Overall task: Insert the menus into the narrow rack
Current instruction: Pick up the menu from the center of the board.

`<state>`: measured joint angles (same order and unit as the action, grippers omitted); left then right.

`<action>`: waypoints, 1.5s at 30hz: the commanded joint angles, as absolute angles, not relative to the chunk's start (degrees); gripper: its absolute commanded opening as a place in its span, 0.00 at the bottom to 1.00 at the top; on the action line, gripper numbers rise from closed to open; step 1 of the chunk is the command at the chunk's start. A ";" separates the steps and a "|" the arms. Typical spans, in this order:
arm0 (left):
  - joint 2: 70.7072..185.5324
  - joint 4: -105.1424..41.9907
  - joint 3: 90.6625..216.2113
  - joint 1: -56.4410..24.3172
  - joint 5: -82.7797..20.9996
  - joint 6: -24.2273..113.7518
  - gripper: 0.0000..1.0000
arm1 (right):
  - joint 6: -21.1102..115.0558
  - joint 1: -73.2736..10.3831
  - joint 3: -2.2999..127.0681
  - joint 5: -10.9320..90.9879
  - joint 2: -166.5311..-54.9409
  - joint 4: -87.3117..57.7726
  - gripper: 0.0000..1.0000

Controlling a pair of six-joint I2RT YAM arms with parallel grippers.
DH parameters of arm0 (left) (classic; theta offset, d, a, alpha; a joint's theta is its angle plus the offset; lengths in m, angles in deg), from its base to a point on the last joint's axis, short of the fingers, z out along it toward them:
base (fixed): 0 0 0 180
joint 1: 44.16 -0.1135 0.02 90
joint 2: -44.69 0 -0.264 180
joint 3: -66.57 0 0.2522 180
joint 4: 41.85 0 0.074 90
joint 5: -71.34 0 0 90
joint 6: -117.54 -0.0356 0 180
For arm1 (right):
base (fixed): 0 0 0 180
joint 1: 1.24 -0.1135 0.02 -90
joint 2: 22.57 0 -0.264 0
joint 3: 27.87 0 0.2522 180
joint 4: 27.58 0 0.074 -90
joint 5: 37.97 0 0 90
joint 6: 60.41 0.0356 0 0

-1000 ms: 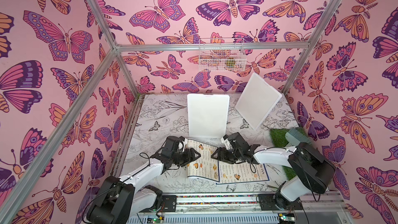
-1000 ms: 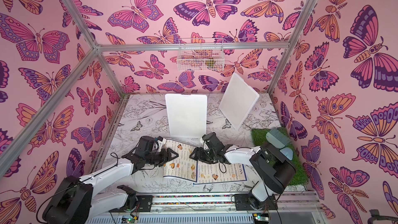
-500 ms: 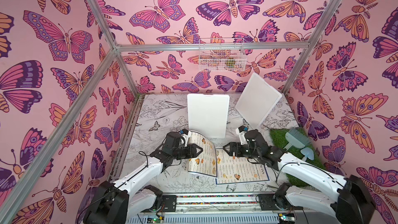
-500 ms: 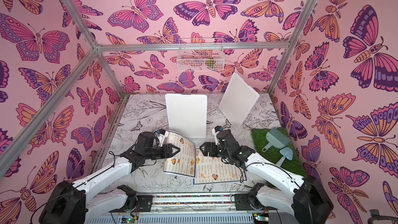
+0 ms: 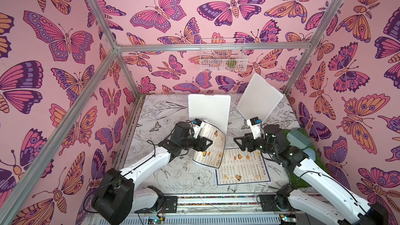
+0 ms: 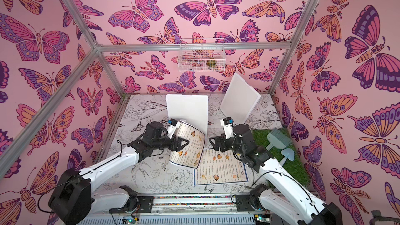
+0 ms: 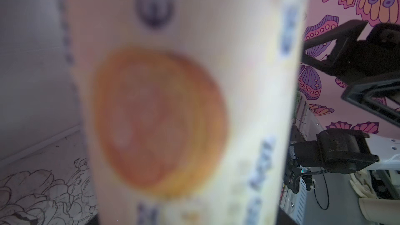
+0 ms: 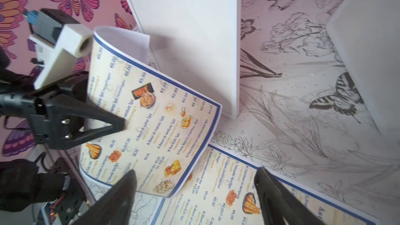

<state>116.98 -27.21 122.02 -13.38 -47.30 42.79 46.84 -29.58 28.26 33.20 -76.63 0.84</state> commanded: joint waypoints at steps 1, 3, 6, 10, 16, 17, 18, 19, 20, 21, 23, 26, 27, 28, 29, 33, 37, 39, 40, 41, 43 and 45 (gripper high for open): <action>117.03 -25.29 123.78 -12.88 -45.85 36.19 0.69 | 37.69 -27.45 32.20 12.01 -81.22 -0.07 0.95; 117.07 -24.54 124.31 -12.64 -45.96 34.61 0.70 | 33.83 -27.43 35.01 6.22 -85.16 1.21 0.95; 119.76 -23.84 125.06 -11.77 -46.02 32.93 0.70 | 28.70 -27.48 39.91 1.94 -90.52 4.17 0.94; 120.36 -23.03 125.72 -10.22 -44.37 30.72 0.70 | 22.64 -27.53 45.93 0.77 -94.71 8.83 0.93; 119.88 -22.66 125.92 -9.74 -43.71 29.42 0.68 | 13.03 -27.52 57.18 -0.89 -103.79 22.01 0.91; 119.82 -22.69 125.91 -9.64 -43.71 29.34 0.69 | 12.00 -27.57 58.91 -1.46 -105.64 23.92 0.91; 119.70 -22.73 125.95 -9.58 -43.67 29.29 0.68 | 10.84 -27.61 60.51 -2.36 -107.34 25.65 0.90; 119.57 -22.69 126.01 -9.57 -43.62 29.22 0.68 | 10.17 -27.61 61.88 -2.91 -108.53 26.75 0.90; 119.49 -22.73 125.95 -9.47 -43.54 29.14 0.68 | 9.56 -27.77 63.17 -3.12 -109.92 27.64 0.90; 119.48 -22.73 126.02 -9.49 -43.62 29.06 0.68 | 8.39 -28.02 64.55 -3.19 -111.18 29.02 0.90; 119.48 -22.73 126.04 -9.40 -43.73 28.81 0.68 | 6.31 -28.44 67.01 -3.57 -113.96 31.40 0.90; 119.42 -22.73 126.16 -9.35 -44.18 28.37 0.68 | 4.90 -28.99 70.04 -3.79 -117.45 32.76 0.89; 119.45 -22.73 126.12 -9.18 -44.20 28.15 0.68 | 4.72 -29.12 70.70 -3.78 -118.32 32.76 0.89; 119.42 -22.73 126.11 -9.11 -44.22 28.07 0.67 | 4.61 -29.28 71.32 -3.70 -119.09 32.68 0.89; 119.47 -22.83 126.16 -9.11 -44.22 27.99 0.67 | 4.42 -29.37 71.85 -3.62 -119.79 32.47 0.89; 119.65 -22.83 126.13 -9.06 -44.37 27.75 0.67 | 4.24 -29.54 73.70 -4.58 -121.98 32.23 0.87; 119.49 -22.82 126.12 -9.09 -43.97 27.54 0.67 | 0.77 -30.15 75.74 -7.70 -123.85 37.16 0.82; 119.36 -22.82 126.13 -9.01 -43.86 27.44 0.66 | -1.58 -30.24 76.52 -9.31 -124.34 39.90 0.76; 119.37 -22.81 126.07 -9.06 -43.86 27.43 0.67 | -2.41 -30.25 76.93 -9.75 -124.63 40.92 0.73; 119.31 -22.82 126.10 -8.99 -43.83 27.29 0.66 | -3.15 -30.25 77.33 -9.92 -124.77 41.81 0.71; 119.44 -22.82 126.06 -8.99 -43.82 27.20 0.66 | -3.85 -30.27 78.10 -10.20 -125.26 42.87 0.67; 119.46 -22.84 126.19 -9.00 -43.93 27.10 0.66 | -4.52 -30.25 78.89 -10.77 -125.91 43.91 0.63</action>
